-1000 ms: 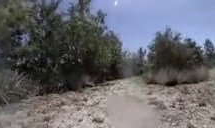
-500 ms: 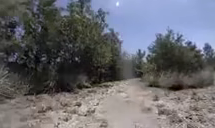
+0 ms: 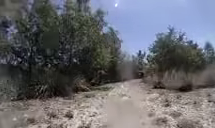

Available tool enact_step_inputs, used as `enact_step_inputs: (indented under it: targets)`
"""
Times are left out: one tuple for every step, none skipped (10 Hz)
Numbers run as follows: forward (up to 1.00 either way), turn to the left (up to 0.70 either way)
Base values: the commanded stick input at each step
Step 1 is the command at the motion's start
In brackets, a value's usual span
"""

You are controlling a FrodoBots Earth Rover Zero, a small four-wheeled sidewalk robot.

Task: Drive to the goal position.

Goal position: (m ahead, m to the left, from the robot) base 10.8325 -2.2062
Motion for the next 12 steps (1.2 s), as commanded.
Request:
enact_step_inputs:
  targets:
    - [0.7, 0.0]
    - [0.7, 0.0]
    - [0.7, 0.0]
    - [0.7, 0.0]
    - [0.7, 0.0]
    - [0.7, 0.0]
    - [0.7, -0.14]
    - [0.7, -0.14]
    - [0.7, -0.14]
    - [0.7, -0.14]
    - [0.7, -0.06]
    - [0.7, 0.0]
